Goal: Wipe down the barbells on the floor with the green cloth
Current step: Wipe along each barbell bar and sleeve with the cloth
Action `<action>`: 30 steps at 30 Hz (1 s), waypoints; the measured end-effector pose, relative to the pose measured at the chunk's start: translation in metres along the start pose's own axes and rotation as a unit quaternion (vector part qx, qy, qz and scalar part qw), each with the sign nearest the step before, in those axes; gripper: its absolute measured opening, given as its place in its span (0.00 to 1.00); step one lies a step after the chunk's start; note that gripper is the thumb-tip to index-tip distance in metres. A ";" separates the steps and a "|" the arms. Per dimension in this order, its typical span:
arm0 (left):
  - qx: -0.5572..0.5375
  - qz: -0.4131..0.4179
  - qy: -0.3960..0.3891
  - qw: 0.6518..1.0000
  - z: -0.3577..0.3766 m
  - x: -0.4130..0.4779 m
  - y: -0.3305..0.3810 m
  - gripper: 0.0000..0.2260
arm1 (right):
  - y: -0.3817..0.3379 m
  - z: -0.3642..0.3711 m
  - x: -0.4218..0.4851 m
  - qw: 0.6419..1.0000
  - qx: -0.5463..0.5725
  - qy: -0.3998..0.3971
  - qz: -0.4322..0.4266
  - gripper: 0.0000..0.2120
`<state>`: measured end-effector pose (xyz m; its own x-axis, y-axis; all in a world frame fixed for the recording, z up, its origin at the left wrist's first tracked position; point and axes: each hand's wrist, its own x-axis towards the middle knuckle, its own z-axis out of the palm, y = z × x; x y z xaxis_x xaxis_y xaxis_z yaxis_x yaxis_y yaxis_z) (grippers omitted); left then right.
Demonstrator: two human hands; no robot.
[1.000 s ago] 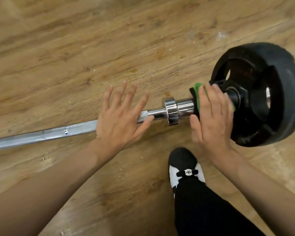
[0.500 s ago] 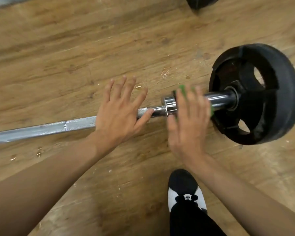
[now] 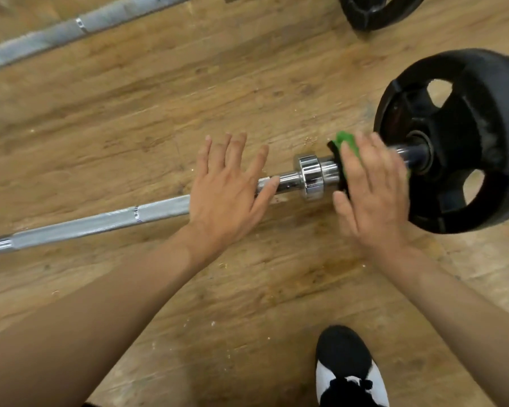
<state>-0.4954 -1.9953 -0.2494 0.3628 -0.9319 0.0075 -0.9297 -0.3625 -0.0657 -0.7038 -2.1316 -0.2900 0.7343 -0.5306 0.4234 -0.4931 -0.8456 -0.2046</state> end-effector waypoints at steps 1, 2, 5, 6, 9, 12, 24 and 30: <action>0.000 -0.027 0.003 1.000 0.000 0.003 0.002 0.29 | 0.007 0.000 0.004 0.998 0.003 0.024 0.062 0.29; 0.001 -0.042 0.009 0.999 0.001 0.007 0.003 0.29 | 0.005 0.000 0.010 0.990 0.017 0.055 0.129 0.29; 0.002 -0.052 0.025 0.998 0.002 0.018 0.000 0.27 | -0.037 0.011 0.028 0.974 0.069 0.083 0.200 0.29; 0.003 -0.049 0.025 0.998 0.002 0.020 -0.002 0.27 | -0.045 0.015 0.029 0.984 0.071 0.061 0.152 0.30; 0.004 -0.050 0.026 0.998 0.004 0.026 -0.006 0.28 | -0.014 0.017 0.026 0.998 0.027 0.006 -0.053 0.28; 0.006 -0.055 0.017 0.998 0.004 0.032 -0.008 0.29 | 0.030 0.011 0.031 1.000 0.002 0.030 0.001 0.27; 0.002 -0.062 -0.010 0.998 0.001 0.041 -0.012 0.33 | 0.005 0.015 0.048 0.978 0.043 0.085 0.187 0.29; -0.010 -0.070 -0.030 0.997 0.000 0.036 -0.006 0.34 | -0.031 0.005 0.045 0.996 0.068 -0.022 0.044 0.26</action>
<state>-0.4769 -2.0264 -0.2483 0.4908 -0.8701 -0.0442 -0.8710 -0.4889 -0.0484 -0.6532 -2.1296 -0.2692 0.7116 -0.6031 0.3604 -0.4908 -0.7938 -0.3592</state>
